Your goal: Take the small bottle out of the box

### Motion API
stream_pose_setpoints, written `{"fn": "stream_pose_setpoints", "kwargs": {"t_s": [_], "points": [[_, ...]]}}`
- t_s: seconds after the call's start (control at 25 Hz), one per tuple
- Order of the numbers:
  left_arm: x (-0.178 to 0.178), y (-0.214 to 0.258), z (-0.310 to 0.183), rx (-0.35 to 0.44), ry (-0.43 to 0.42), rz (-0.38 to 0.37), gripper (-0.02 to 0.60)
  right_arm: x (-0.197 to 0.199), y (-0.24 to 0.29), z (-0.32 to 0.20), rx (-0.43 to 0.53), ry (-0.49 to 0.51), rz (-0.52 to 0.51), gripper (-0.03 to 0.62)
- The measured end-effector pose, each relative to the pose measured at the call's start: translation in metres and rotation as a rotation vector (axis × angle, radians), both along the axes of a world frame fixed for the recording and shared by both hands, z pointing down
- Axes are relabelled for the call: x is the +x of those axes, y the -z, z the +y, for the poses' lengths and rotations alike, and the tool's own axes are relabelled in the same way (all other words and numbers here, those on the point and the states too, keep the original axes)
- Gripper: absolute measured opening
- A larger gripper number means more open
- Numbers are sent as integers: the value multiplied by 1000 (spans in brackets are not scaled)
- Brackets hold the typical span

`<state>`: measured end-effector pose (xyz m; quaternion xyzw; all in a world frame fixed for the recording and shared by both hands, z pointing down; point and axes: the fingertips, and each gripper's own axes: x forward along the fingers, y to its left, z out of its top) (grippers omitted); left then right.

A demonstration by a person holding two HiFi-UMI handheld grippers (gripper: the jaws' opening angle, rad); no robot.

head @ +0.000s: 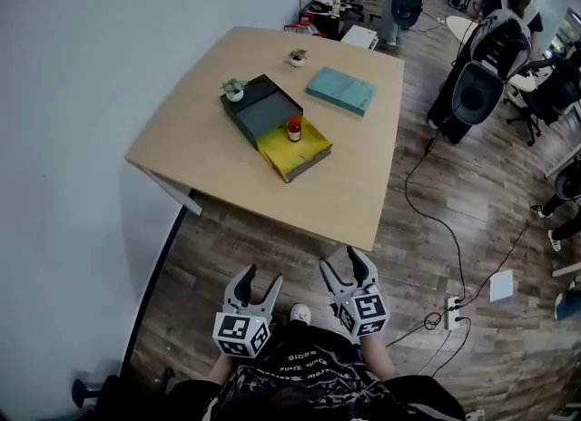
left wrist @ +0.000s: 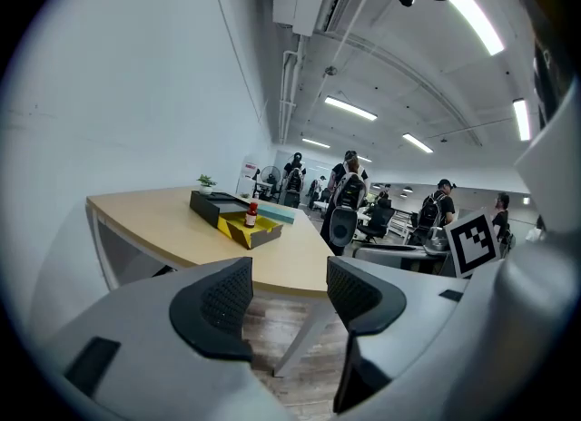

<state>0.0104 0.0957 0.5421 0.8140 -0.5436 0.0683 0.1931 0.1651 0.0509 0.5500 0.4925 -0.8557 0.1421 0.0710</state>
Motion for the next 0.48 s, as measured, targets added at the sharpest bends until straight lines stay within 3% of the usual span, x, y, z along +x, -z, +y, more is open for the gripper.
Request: {"fn": "stream_pose_setpoints", "kwargs": {"t_s": [0.48], "points": [[-10, -15, -31, -27, -3, 33, 261, -13, -5, -23, -14, -5, -2, 296]]}}
